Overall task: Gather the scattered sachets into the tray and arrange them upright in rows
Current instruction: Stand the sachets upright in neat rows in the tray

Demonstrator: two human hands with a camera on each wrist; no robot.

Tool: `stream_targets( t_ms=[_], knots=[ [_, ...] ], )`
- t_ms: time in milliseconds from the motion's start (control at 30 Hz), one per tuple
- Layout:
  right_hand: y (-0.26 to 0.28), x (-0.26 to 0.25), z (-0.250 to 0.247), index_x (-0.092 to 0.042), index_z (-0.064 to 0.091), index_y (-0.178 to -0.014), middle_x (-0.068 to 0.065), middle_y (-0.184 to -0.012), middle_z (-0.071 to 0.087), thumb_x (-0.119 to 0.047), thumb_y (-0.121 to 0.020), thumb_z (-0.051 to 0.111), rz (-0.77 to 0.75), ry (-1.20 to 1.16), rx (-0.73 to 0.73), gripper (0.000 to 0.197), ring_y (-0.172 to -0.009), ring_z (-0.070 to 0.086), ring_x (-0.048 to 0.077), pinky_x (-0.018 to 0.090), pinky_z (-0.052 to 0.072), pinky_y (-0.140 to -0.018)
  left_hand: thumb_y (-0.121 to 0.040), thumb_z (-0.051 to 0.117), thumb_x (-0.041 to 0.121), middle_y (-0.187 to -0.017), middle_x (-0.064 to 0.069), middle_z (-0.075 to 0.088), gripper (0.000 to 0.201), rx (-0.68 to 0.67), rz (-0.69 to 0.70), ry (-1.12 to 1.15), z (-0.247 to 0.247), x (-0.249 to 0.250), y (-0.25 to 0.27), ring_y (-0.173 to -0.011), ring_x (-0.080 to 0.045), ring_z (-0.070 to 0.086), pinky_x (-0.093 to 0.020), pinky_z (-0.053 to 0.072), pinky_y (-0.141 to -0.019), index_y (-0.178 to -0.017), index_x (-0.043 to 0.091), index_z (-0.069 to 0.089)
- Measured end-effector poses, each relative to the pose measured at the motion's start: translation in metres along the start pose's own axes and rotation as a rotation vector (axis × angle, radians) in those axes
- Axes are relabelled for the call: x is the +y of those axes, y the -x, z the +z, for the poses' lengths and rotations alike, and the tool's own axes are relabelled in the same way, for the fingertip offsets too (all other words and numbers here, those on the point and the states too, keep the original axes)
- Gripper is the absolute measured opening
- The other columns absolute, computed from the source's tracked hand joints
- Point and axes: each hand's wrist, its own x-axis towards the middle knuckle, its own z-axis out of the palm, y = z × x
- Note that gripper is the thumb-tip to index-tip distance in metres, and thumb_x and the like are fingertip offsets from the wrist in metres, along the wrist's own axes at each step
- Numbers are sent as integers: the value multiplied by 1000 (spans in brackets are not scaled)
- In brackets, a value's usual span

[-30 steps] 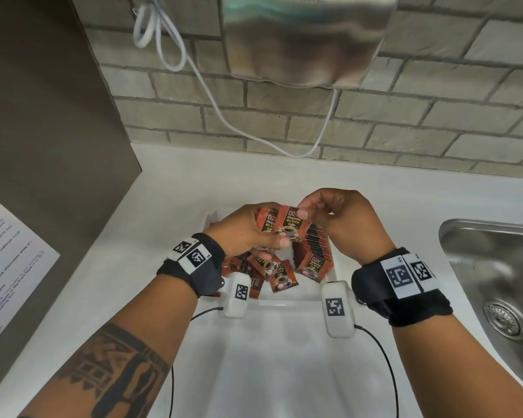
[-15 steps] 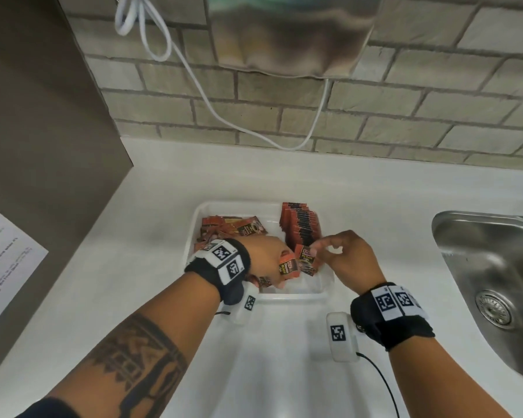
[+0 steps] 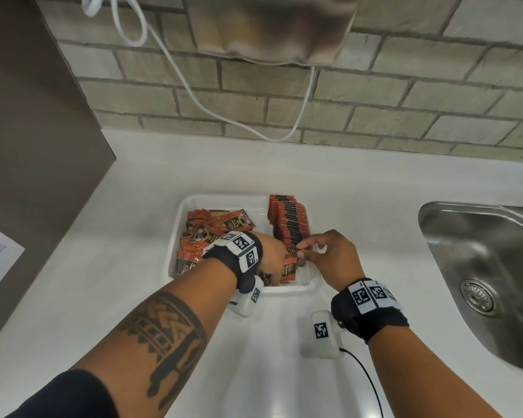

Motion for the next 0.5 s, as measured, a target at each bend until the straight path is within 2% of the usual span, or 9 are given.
stream_targets(
  t_ms=[133, 267, 367, 500],
  knots=[
    [-3, 4, 4, -26, 78, -86, -2, -89, 58, -17, -78, 84, -30, -26, -11, 14, -73, 52, 3, 2, 38, -65, -82, 78, 29, -107, -9, 72, 38, 8, -2, 24, 1, -1, 0, -88, -23, 65, -37, 57, -84, -113, 10, 68],
    [-6, 4, 3, -28, 77, -85, -2, -86, 57, -14, -77, 84, -45, -47, -8, 18, -68, 50, 3, 4, 37, -63, -82, 78, 30, -108, -9, 72, 39, 15, -14, 46, 3, -3, 2, -94, -25, 67, -38, 57, -83, -114, 10, 67],
    [-7, 3, 1, -28, 77, -86, -3, -85, 57, -14, -77, 84, -52, -60, -14, 18, -65, 51, -2, 5, 37, -63, -82, 77, 29, -108, -8, 71, 40, 17, -14, 55, 4, -4, 4, -91, -23, 66, -37, 57, -81, -116, 11, 67],
    [-7, 1, -2, -25, 77, -88, -3, -84, 58, -14, -80, 82, -61, -69, -11, 14, -64, 53, -11, 4, 38, -62, -84, 76, 28, -103, -5, 69, 39, 20, -15, 79, 3, -2, 6, -86, -21, 62, -30, 51, -67, -118, 11, 66]
  ],
)
